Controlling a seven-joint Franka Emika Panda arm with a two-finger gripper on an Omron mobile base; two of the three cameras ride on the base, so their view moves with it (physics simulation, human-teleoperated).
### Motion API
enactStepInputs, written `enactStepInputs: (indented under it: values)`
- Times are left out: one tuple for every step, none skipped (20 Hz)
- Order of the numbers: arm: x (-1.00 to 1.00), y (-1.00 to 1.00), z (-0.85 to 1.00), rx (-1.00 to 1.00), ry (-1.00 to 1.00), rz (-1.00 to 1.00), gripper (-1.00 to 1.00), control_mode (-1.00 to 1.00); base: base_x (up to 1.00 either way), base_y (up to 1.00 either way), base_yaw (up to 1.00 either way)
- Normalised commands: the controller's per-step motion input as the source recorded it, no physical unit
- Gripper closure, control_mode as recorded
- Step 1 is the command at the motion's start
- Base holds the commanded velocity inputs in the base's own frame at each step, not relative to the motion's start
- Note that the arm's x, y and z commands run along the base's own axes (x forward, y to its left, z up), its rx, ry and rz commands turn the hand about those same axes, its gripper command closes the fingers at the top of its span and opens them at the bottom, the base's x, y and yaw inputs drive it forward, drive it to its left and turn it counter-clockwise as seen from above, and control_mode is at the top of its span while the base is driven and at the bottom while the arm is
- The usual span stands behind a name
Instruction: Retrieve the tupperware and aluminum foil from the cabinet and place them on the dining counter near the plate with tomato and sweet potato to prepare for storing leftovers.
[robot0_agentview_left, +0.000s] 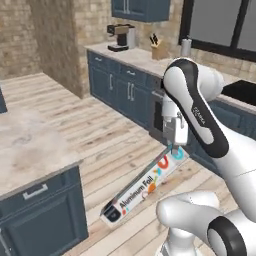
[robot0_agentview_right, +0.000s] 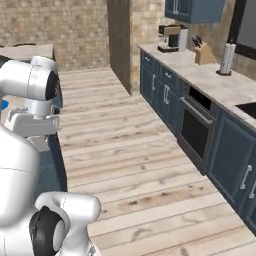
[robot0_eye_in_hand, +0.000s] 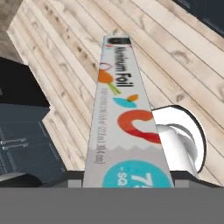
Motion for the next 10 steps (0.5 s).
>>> enactStepInputs:
  values:
    - [0.00,0.00,0.00,0.00,0.00,0.00,1.00,1.00,0.11,-0.64,0.77]
    - [0.00,0.00,0.00,0.00,0.00,0.00,1.00,1.00,0.09,-0.61,0.78]
    - [0.00,0.00,0.00,0.00,0.00,0.00,1.00,1.00,0.11,-0.59,0.78]
    - [0.00,0.00,0.00,0.00,0.00,0.00,1.00,1.00,0.14,-0.56,0.79]
    - [0.00,0.00,0.00,0.00,0.00,0.00,1.00,1.00,0.15,-0.56,0.79]
    - [0.00,0.00,0.00,0.00,0.00,0.00,1.00,1.00,0.17,-0.58,0.78]
    - [0.00,0.00,0.00,0.00,0.00,0.00,1.00,1.00,0.19,-0.61,0.77]
    - [0.00,0.00,0.00,0.00,0.00,0.00,1.00,1.00,0.24,-0.71,0.72]
    - [0.00,0.00,0.00,0.00,0.00,0.00,1.00,1.00,0.25,-0.82,0.65]
    - [0.00,0.00,0.00,0.00,0.00,0.00,1.00,1.00,0.31,-0.84,0.60]
